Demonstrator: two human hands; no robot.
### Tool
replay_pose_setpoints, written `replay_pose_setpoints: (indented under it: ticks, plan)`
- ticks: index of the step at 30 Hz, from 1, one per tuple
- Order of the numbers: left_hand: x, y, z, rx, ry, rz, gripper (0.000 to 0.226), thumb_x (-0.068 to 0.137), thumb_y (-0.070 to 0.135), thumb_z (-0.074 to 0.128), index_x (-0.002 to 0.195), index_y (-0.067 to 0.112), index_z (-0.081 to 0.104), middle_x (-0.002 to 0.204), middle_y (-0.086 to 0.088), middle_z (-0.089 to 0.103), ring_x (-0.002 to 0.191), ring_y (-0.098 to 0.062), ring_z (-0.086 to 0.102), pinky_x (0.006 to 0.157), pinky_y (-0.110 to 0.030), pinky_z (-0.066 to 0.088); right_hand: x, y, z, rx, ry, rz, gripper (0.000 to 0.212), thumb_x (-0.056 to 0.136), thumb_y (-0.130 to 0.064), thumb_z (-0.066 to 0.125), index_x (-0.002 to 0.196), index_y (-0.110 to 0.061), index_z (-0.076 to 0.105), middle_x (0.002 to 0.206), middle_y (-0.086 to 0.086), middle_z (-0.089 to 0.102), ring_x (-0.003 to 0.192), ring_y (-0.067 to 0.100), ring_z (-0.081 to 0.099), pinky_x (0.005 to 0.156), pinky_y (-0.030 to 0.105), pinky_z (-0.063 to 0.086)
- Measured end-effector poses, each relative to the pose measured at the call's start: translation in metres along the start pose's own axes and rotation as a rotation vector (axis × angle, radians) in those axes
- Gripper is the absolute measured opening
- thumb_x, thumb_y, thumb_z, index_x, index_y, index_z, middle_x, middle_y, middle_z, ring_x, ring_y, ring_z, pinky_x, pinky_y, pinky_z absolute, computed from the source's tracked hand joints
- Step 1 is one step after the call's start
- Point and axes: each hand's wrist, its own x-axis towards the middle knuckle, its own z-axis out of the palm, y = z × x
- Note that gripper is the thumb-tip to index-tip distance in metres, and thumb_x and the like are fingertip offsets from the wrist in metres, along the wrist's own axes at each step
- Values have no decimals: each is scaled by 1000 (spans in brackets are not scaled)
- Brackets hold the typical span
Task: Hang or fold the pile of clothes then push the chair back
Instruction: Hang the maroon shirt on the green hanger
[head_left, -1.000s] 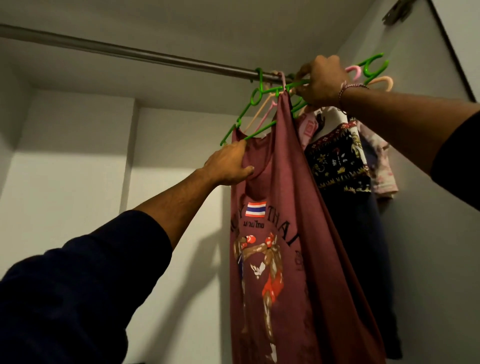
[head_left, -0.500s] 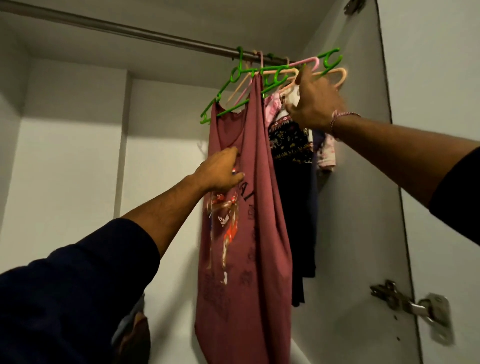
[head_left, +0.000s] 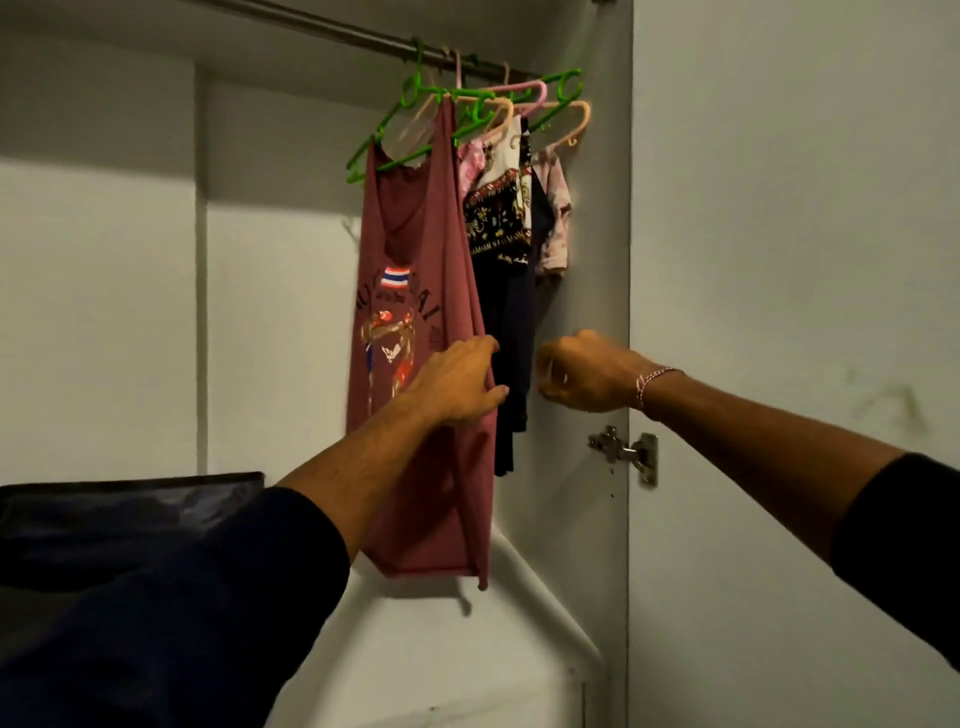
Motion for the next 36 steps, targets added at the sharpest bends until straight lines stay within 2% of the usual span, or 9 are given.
replay_pose_setpoints:
  ticks: [3, 5, 8, 12, 18, 23, 27, 29, 36]
  plan:
    - [-21, 37, 21, -6, -66, 48, 66, 92, 42, 63, 145, 12, 38, 142, -9, 49, 128, -29, 50, 103, -48, 43, -44, -5, 12, 24, -235, 0, 31, 95, -30, 68, 119, -10, 67, 112, 8, 71, 91, 18, 63, 86, 30, 55]
    - [-36, 64, 34, -7, -111, 113, 67, 93, 41, 63, 146, 12, 36, 144, -9, 47, 130, -28, 48, 105, -46, 41, -73, -6, 20, 20, -307, 52, 36, 93, -35, 70, 122, -14, 67, 114, 7, 69, 91, 16, 58, 89, 31, 53]
    - [-58, 98, 53, -83, -148, 191, 63, 93, 38, 63, 146, 15, 37, 147, -6, 46, 132, -25, 46, 109, -45, 39, -119, -3, 33, 58, -361, 144, 39, 91, -41, 71, 123, -19, 67, 117, 5, 68, 95, 17, 55, 92, 33, 51]
    - [-96, 138, 90, -218, -229, 276, 52, 93, 33, 63, 139, 18, 46, 139, -3, 55, 125, -23, 53, 103, -41, 46, -194, -2, 53, 158, -420, 297, 39, 93, -40, 69, 124, -16, 65, 112, 3, 74, 102, 20, 65, 95, 32, 49]
    - [-179, 247, 137, -381, -429, 440, 44, 91, 32, 65, 131, 18, 55, 126, -3, 64, 110, -23, 62, 90, -37, 54, -351, 0, 71, 299, -475, 548, 45, 92, -41, 70, 127, -15, 62, 115, 0, 73, 86, 7, 58, 83, 21, 40]
    - [-237, 349, 152, -345, -546, 770, 49, 91, 33, 63, 136, 17, 51, 131, -3, 61, 113, -22, 59, 90, -34, 51, -473, 13, 52, 291, -550, 754, 43, 94, -35, 69, 131, -16, 61, 121, 1, 71, 94, 10, 61, 87, 24, 42]
    - [-270, 429, 146, -424, -578, 930, 40, 90, 35, 65, 125, 19, 56, 119, -1, 64, 95, -15, 59, 78, -27, 51, -564, 22, 22, 246, -554, 914, 35, 96, -30, 66, 128, -16, 64, 118, 2, 71, 102, 17, 66, 89, 30, 51]
    - [-287, 472, 140, -475, -561, 999, 35, 90, 34, 65, 121, 19, 56, 111, 4, 64, 91, -11, 57, 74, -25, 48, -611, 26, 10, 189, -574, 971, 34, 95, -33, 67, 126, -18, 65, 117, 0, 71, 105, 18, 66, 85, 29, 48]
    - [-345, 632, 132, -484, -538, 1149, 52, 91, 43, 62, 134, 17, 51, 126, -4, 62, 112, -22, 58, 91, -37, 51, -778, 44, -27, 135, -645, 1173, 42, 95, -35, 67, 132, -15, 62, 126, 6, 66, 113, 25, 63, 99, 42, 52]
